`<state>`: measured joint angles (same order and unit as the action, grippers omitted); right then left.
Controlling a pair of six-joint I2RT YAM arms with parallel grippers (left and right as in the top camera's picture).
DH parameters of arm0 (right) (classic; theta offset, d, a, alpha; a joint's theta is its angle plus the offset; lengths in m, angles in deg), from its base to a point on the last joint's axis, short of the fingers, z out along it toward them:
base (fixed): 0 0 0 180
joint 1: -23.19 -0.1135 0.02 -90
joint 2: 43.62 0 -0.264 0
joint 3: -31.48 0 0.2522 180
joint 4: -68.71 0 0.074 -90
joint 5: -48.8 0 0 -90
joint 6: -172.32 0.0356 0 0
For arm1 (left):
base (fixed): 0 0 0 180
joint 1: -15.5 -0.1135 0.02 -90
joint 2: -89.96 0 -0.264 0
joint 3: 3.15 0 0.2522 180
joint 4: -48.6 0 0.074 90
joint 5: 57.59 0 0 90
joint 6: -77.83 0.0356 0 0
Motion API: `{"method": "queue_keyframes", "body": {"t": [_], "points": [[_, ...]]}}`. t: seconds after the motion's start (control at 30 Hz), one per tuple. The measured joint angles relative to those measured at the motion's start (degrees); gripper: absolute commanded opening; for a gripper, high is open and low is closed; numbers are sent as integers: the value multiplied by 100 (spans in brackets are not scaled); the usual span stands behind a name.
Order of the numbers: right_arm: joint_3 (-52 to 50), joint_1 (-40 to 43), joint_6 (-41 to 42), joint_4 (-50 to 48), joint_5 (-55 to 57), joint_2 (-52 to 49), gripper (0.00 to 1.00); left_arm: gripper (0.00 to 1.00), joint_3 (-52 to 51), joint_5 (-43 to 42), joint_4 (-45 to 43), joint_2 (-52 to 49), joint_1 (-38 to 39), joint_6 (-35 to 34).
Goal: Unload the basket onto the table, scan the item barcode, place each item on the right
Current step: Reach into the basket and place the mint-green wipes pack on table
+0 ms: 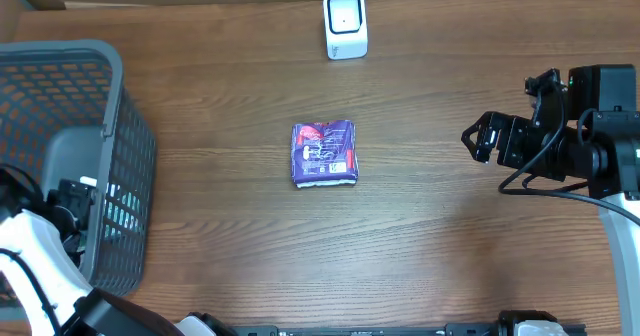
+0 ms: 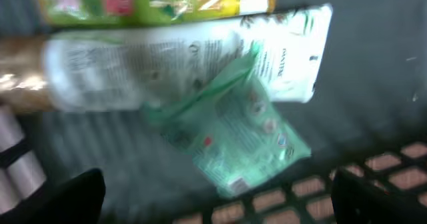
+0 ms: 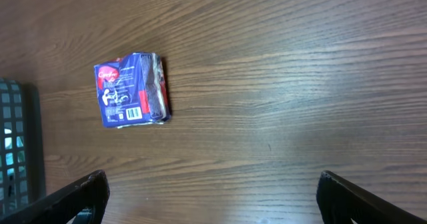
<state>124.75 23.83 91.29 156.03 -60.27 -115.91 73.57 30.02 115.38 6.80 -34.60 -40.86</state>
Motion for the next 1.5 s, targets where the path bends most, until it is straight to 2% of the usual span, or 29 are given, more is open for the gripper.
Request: {"method": "queue_keyframes", "body": {"t": [0.17,0.47,0.67,0.77,0.8,0.83,0.97,1.0,1.03,1.07,1.3,1.5], "points": [[0,2,0,2,0,-4,100,100,-535,-107,-647,-55,337,-35],[0,2,0,48,0,-79,100,99,-540,-76,-898,-743,658,-98],[0,2,2,55,-2,-85,100,88,-551,9,-887,-1143,660,-127],[0,2,0,57,0,-101,100,78,-551,2,-870,-1180,660,-116],[0,0,4,55,0,-101,100,72,-551,0,-870,-1180,660,-116],[0,2,2,59,2,-105,100,60,-551,-2,-857,-1180,660,-83],[0,0,2,57,0,-107,100,36,-348,-52,-439,-1207,660,98],[0,0,2,57,0,-107,100,27,-214,-70,-295,-1217,662,186],[0,0,2,59,0,-107,100,13,-92,-87,-168,-1228,664,223],[0,0,2,57,0,-107,100,4,63,-103,-26,-1237,664,245],[0,2,2,57,-2,-111,100,4,1982,-232,1386,-1290,664,529],[0,2,4,55,-2,-111,100,4,4472,-518,2892,-1333,664,920]]}}
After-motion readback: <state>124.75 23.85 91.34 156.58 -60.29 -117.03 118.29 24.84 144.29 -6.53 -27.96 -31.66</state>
